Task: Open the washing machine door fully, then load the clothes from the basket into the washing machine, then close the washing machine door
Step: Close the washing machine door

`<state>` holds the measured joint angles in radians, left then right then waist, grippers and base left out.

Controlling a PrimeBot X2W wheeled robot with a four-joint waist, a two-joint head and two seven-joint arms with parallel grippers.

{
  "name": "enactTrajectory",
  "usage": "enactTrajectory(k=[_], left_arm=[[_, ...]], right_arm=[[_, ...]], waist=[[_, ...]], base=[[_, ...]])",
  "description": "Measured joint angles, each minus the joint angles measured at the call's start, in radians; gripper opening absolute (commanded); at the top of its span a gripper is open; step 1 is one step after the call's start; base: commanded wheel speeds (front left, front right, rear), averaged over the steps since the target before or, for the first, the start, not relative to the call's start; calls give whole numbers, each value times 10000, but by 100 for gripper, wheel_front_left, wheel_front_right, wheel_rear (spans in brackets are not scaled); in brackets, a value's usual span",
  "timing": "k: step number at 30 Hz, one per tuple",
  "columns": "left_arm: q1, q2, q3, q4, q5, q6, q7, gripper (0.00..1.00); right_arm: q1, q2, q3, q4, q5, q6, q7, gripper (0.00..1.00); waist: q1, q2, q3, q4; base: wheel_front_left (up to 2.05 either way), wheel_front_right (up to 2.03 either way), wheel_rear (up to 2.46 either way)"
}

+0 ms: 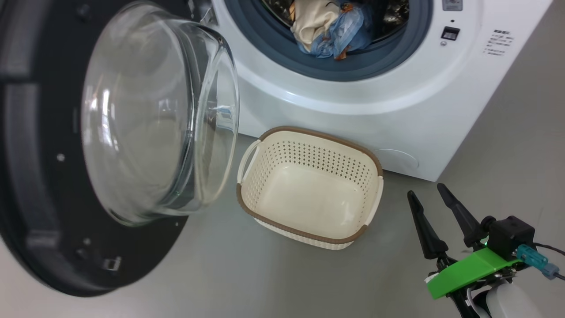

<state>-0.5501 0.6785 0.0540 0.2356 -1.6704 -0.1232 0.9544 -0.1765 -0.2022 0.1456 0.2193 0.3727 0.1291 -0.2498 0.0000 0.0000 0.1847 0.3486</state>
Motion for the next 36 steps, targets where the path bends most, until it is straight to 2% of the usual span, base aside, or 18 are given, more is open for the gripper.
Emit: enactTrajectory(k=[9,20,29,36], left_arm=[[35,-723,69,-746,77,0,771,0],[134,-1584,-82,-1423,313,0,1348,0],[-50,-2021,-136,-1486,696,0,1342,0],[-297,-2209,-105,-1488,1174,-2,637,0]], right_arm=[[274,146,-226,-105,29,0,0,100],[706,384,-364,-244,29,0,0,100],[731,543,-466,-399,29,0,0,100],[722,740,-585,-500,27,0,0,100]], waist=[[0,0,-195,-482],[0,0,-433,-1428],[0,0,-398,-2382],[1,0,-157,-3289]], base=[[0,0,0],[0,0,0],[0,0,0],[0,0,0]])
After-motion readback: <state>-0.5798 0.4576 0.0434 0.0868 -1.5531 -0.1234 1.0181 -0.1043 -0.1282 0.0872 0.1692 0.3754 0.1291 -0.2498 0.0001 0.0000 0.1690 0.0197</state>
